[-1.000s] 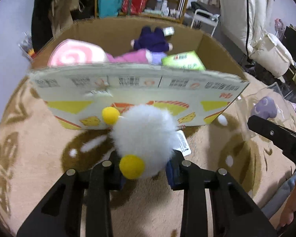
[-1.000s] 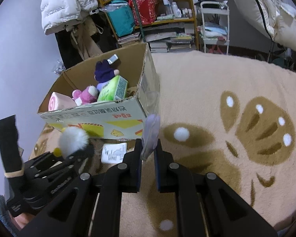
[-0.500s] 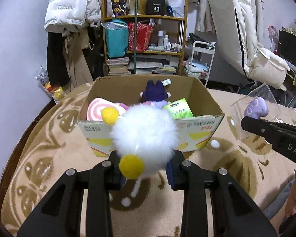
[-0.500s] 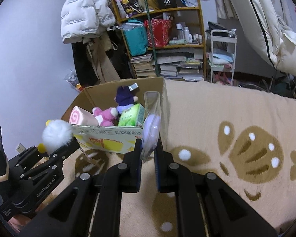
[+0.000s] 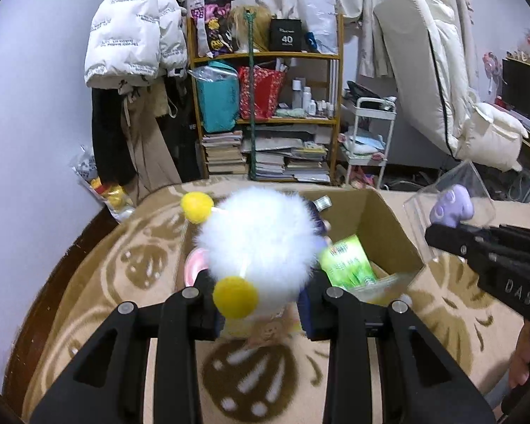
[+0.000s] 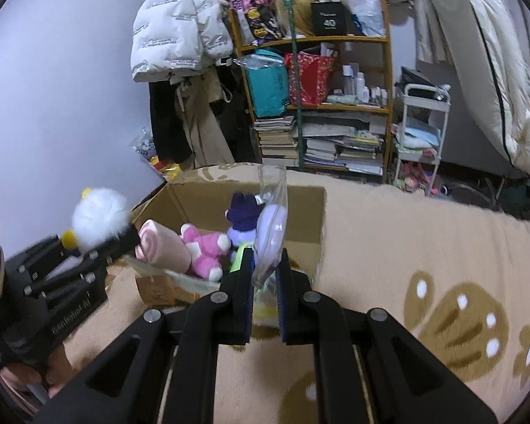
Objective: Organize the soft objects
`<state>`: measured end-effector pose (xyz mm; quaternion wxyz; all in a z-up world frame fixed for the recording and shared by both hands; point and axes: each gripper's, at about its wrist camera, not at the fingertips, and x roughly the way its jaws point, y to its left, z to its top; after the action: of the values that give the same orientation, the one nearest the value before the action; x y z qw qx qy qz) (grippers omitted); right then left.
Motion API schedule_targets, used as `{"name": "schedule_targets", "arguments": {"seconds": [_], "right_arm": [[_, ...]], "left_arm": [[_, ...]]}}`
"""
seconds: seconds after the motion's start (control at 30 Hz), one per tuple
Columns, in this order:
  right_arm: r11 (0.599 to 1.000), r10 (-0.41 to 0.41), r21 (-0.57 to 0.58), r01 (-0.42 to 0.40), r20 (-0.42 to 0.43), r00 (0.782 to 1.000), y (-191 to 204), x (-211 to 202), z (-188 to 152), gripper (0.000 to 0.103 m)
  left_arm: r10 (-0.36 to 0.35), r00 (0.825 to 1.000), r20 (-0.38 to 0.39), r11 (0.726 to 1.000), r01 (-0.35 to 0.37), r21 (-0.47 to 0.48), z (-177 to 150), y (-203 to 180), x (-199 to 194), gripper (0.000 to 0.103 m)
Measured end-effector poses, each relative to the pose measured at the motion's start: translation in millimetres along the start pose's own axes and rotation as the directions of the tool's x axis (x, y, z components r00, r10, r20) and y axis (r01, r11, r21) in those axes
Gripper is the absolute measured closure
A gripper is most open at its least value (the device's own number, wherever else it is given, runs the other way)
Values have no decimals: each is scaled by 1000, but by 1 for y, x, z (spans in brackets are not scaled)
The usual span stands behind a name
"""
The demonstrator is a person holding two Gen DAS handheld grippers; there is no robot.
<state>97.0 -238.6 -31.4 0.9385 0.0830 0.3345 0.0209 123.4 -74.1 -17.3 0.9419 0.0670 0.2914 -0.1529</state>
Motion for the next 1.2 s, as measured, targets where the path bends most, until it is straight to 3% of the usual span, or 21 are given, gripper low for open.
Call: {"name": "schedule_targets", "arguments": {"seconds": [0.27, 0.43, 0.53, 0.63, 0.67, 0.73, 0.8, 1.1, 1.17, 1.2], "right_arm": [[998, 12, -68, -14, -34, 999, 9, 37, 18, 91], [994, 75, -72, -80, -61, 995, 14, 58, 19, 91], [990, 127, -58, -132, -88, 988, 15, 68, 16, 91], [991, 119, -45, -124, -117, 986, 13, 75, 13, 89], [991, 125, -39, -130, -119, 985, 12, 75, 11, 88], [990, 137, -22, -140, -119, 983, 9, 74, 10, 82], [991, 134, -14, -136, -106, 985, 8, 70, 10, 66], [993, 117, -10, -117, -52, 992, 13, 36, 7, 43], [993, 112, -17, -113, -42, 993, 15, 28, 7, 40], [994, 110, -23, -111, -37, 993, 16, 22, 6, 33]], "left_arm": [[16, 1000, -2, 1000, -16, 6, 34, 13, 32, 70], [-3, 995, -98, 999, -1, -37, 32, 22, 62, 70], [23, 990, -140, 1000, -23, 3, 23, 19, 73, 70], [37, 990, -137, 999, -33, 33, 14, 16, 74, 53], [39, 991, -131, 999, -34, 36, 12, 16, 73, 40], [21, 994, -108, 999, -18, 29, 8, 17, 67, 39], [24, 993, -113, 1000, -22, 18, 7, 18, 65, 37], [67, 994, -87, 998, -68, -12, 4, 29, 30, 8], [84, 993, -79, 996, -86, -21, 0, 31, 19, 6], [85, 993, -76, 996, -87, -26, -2, 32, 13, 6]]}}
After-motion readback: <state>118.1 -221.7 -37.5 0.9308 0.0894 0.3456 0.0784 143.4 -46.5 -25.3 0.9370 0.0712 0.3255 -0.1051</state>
